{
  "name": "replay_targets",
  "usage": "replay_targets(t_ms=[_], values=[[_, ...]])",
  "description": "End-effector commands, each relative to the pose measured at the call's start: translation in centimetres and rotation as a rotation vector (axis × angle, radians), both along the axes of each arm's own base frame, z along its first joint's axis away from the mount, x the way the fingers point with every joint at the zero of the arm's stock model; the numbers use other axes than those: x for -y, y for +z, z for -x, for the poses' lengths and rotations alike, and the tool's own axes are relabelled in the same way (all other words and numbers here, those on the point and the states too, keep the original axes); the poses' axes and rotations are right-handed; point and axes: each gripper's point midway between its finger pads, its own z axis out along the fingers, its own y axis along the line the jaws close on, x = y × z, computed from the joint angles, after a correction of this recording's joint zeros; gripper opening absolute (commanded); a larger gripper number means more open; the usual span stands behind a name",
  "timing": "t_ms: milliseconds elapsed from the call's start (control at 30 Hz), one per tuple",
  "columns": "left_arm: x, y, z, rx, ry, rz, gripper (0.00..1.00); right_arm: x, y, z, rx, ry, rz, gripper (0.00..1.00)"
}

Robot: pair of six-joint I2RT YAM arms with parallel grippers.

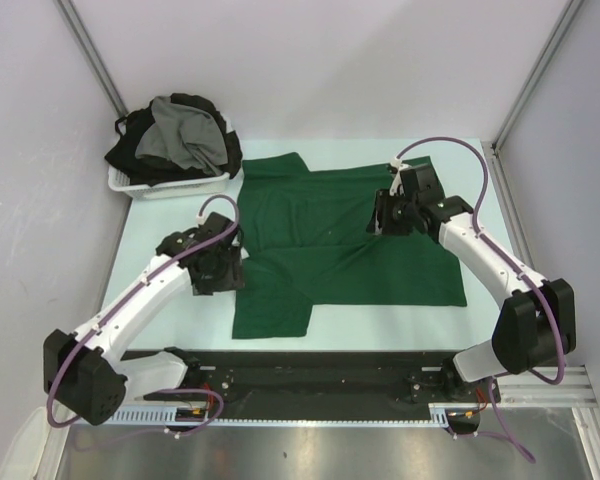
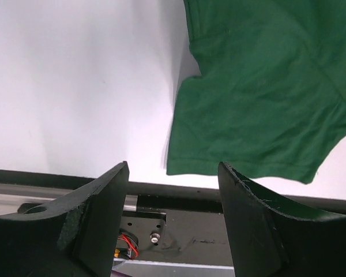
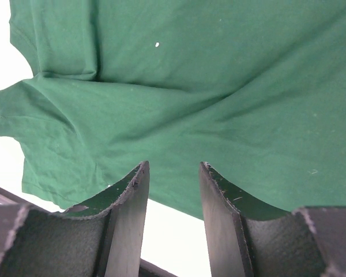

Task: Fold and stack the t-shirts
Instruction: Flatten out the tshirt

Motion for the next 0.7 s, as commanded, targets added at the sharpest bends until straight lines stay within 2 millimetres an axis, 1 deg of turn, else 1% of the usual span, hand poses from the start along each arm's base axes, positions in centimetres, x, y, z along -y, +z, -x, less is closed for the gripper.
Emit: replay_targets(t_ms=[0,33,100,233,300,400,500,633,667], values=[[1.7,-1.2,0.7,-0.014,-0.024,0.054,0.68,-0.1,2.5,-0.7,0.074,0.015,-0.026,0.45],[1.8,-1.9,1.1,-0.028,-0.038,0.047,0.69,-0.2,2.4,-0.8,0.072,0.018,-0.027,0.45],[2.1,-2.8,1.0,-0.036,-0.043,0.04,0.69,-0.3,2.4,-1.0,0.073,0.02,-0.03,0.45],[2.6,-3.9,0.0,-0.037,-0.064,0.016,0.68,-0.5,2.5,-1.1,0.069,0.025,-0.035,0.45],[3.0,-4.4,-0.8,-0.041,-0.075,0.004,0.68,-0.4,2.5,-1.2,0.067,0.025,-0.03,0.45],[3.4,-4.6,-2.3,-0.019,-0.094,-0.021,0.68,-0.3,2.6,-1.0,0.064,0.028,-0.024,0.45],[3.5,-4.6,-3.9,0.012,-0.113,-0.058,0.68,-0.1,2.7,-0.9,0.06,0.028,-0.015,0.45],[3.5,-5.8,-5.2,0.017,-0.127,-0.103,0.66,-0.1,2.8,-0.9,0.052,0.031,-0.005,0.45],[3.4,-5.8,-5.9,0.04,-0.125,-0.116,0.66,-0.1,2.8,-0.9,0.05,0.034,-0.002,0.45]])
